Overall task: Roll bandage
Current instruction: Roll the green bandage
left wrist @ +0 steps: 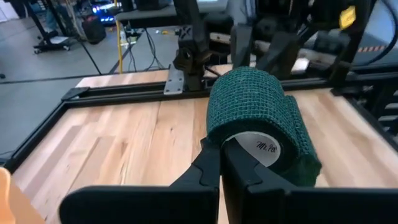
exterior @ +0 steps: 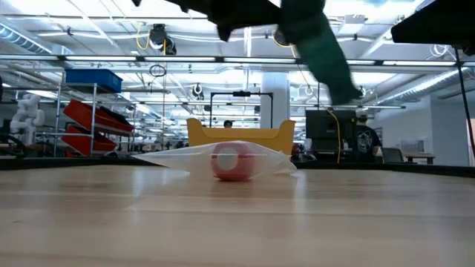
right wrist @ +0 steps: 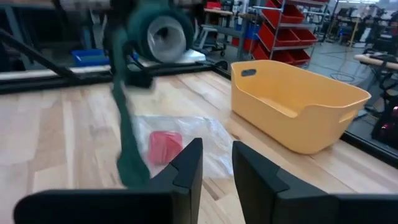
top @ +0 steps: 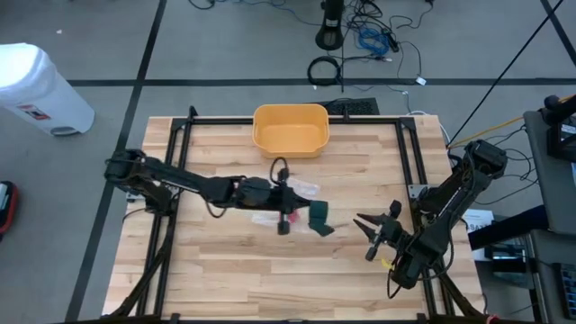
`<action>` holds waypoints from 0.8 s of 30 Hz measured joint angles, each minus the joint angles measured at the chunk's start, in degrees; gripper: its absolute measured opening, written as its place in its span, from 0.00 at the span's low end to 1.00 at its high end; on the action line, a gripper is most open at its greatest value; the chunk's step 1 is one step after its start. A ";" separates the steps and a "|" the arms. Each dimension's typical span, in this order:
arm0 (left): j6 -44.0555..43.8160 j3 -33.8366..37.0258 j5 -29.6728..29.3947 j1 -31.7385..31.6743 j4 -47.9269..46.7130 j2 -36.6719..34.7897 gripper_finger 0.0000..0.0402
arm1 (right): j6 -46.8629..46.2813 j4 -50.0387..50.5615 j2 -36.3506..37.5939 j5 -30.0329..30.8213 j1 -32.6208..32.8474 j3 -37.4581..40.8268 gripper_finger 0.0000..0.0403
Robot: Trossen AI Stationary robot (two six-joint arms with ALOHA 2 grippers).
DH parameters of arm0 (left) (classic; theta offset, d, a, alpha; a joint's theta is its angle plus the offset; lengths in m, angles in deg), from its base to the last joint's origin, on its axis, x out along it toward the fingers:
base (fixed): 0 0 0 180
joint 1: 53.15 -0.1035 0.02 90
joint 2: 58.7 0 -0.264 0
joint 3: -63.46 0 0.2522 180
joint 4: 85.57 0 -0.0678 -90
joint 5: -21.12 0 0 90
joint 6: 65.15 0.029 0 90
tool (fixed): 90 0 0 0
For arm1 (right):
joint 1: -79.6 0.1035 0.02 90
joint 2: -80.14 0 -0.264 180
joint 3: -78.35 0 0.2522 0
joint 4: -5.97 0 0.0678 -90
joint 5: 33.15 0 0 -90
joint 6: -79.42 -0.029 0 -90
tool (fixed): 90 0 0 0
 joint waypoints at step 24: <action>-4.69 20.35 -5.35 5.99 3.01 -20.48 0.00 | 65.00 -59.81 -0.02 -44.21 -25.32 3.59 0.18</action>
